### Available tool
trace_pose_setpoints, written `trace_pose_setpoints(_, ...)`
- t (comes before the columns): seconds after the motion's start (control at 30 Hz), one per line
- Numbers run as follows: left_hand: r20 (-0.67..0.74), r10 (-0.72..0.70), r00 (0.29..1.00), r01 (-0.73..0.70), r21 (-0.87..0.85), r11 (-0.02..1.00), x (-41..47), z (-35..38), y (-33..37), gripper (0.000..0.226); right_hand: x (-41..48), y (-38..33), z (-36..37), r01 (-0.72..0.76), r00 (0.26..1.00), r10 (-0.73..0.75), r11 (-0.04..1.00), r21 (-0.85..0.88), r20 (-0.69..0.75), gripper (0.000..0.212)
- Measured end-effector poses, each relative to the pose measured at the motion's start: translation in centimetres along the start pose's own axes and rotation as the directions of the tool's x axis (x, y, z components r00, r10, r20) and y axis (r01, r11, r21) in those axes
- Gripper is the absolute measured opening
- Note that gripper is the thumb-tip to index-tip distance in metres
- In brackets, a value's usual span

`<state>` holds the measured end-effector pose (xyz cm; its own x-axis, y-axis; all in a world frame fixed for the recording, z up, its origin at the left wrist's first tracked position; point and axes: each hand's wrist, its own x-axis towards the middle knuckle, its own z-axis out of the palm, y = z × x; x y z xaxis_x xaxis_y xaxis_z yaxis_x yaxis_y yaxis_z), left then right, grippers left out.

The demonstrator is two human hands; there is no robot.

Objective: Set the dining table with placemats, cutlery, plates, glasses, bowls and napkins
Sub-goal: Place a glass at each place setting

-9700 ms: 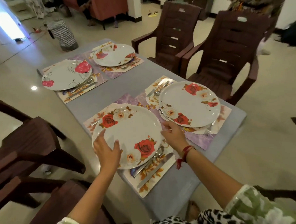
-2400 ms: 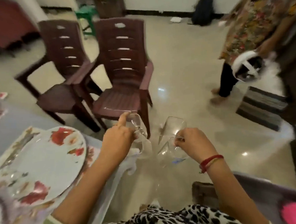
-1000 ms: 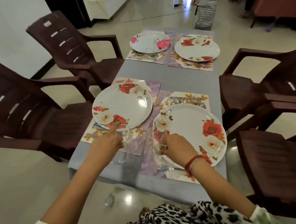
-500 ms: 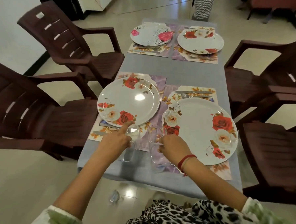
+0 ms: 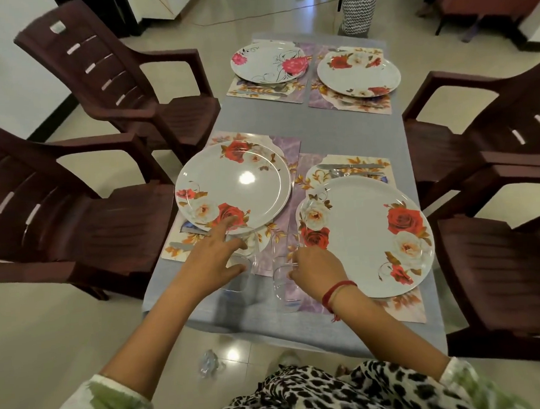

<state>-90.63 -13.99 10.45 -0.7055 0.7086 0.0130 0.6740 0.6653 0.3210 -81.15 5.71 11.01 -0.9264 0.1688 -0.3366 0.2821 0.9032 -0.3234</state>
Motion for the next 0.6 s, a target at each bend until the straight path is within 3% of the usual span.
trace_pose_setpoints(0.2,-0.101,0.036,0.994,-0.046,-0.093,0.995,-0.7,0.0,-0.8,0.025,-1.4,0.6,-2.4,-0.006,0.997,-0.01,0.973,0.229,0.071,0.049)
trace_pose_setpoints(0.37,-0.356,0.11,0.928,-0.15,-0.089,0.985,-1.5,-0.7,1.1,0.035,-2.5,2.6,-4.8,0.046,0.986,0.046,0.849,0.526,-0.16,0.033)
trace_pose_setpoints(0.43,-0.329,0.168,0.929,-0.186,-0.025,0.982,-1.6,-0.6,2.6,0.044,-2.0,3.6,-5.1,0.103,0.988,-0.035,0.881,0.462,-0.153,0.042)
trace_pose_setpoints(0.53,-0.236,0.235,0.943,-0.209,0.129,0.969,-1.3,0.0,4.3,0.058,0.1,4.5,-5.1,0.187,0.978,-0.201,0.961,0.203,0.052,0.079)
trace_pose_setpoints(0.6,-0.22,0.221,0.95,-0.191,0.149,0.97,-1.1,0.3,5.1,0.064,1.7,4.8,-4.6,0.241,0.953,-0.268,0.954,0.176,0.145,0.094)
